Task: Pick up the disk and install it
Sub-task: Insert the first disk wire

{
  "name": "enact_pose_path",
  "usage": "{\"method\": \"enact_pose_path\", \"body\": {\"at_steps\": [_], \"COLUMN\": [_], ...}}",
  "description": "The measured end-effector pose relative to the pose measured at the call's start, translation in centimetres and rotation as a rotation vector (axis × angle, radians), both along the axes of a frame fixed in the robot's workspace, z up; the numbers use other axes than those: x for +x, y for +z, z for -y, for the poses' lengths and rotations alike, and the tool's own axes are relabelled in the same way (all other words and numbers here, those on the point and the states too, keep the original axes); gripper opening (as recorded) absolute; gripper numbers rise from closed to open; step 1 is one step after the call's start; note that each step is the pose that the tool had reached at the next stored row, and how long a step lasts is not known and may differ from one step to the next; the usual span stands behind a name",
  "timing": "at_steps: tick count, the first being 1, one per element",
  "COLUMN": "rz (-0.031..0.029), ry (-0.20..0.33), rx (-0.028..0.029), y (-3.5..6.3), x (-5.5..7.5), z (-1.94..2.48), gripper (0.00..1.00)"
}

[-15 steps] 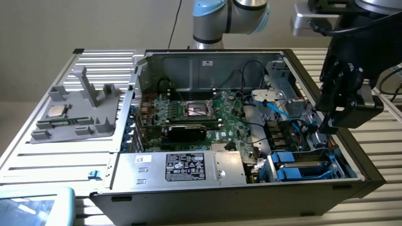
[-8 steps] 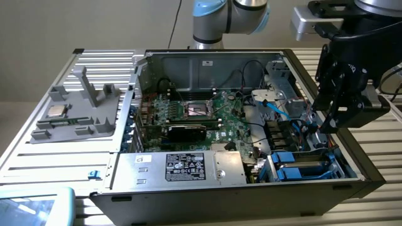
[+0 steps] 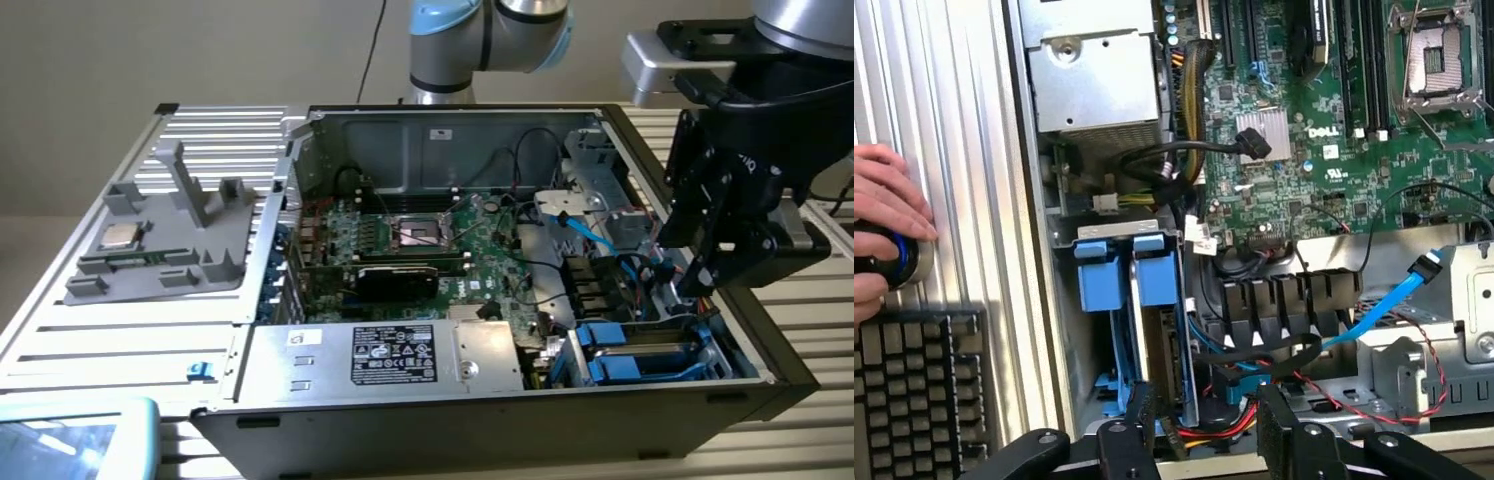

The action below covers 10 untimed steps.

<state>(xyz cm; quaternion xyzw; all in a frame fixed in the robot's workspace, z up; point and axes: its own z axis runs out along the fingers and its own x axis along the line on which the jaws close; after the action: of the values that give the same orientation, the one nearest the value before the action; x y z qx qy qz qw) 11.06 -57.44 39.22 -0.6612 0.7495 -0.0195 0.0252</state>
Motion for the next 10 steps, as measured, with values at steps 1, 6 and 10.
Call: {"method": "enact_pose_path", "body": {"at_steps": [1, 6, 10], "rz": [-0.0019, -0.0063, -0.0078], "ry": [0.003, 0.018, 0.035], "rx": [0.0009, 0.0026, 0.0030], "y": [-0.11, -0.52, -0.77], "x": [0.01, 0.08, 0.11], "z": [0.06, 0.37, 0.62], "gripper": [0.53, 0.53, 0.53]}}
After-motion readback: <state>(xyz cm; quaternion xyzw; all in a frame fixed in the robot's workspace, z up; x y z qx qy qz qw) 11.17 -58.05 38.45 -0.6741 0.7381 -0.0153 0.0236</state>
